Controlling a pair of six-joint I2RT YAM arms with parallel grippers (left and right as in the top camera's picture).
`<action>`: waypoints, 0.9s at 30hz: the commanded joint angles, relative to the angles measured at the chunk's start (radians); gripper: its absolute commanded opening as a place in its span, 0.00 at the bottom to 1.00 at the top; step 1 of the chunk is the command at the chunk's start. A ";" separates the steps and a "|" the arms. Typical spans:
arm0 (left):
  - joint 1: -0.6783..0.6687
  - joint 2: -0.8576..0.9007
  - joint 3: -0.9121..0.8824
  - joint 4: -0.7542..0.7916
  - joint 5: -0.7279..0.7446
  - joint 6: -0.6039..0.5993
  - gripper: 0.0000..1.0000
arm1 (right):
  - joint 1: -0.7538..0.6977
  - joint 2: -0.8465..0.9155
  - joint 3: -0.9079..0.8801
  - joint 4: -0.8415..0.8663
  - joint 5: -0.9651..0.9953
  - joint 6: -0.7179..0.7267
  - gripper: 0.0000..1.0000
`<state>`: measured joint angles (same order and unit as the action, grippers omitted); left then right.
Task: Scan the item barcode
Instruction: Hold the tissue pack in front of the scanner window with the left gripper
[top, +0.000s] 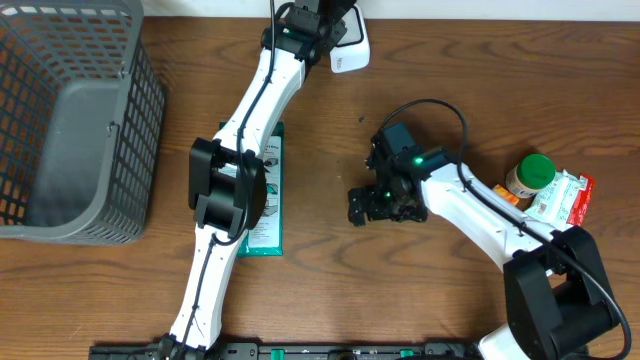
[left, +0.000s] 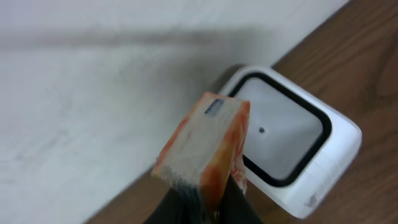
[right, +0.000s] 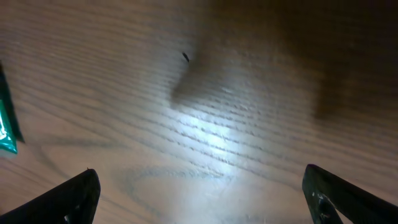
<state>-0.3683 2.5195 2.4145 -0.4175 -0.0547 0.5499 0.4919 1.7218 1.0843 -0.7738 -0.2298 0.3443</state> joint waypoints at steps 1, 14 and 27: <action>0.002 0.001 0.010 0.009 0.021 0.085 0.07 | 0.015 0.008 0.012 0.016 0.020 0.003 0.99; -0.040 0.023 -0.010 0.016 -0.011 0.318 0.07 | 0.056 0.009 -0.013 0.074 0.050 0.003 0.99; -0.060 0.024 -0.024 0.020 -0.010 0.321 0.07 | 0.056 0.009 -0.013 0.063 0.047 0.003 0.99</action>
<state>-0.4335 2.5229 2.4107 -0.4026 -0.0559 0.8619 0.5419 1.7218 1.0779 -0.7101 -0.1890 0.3470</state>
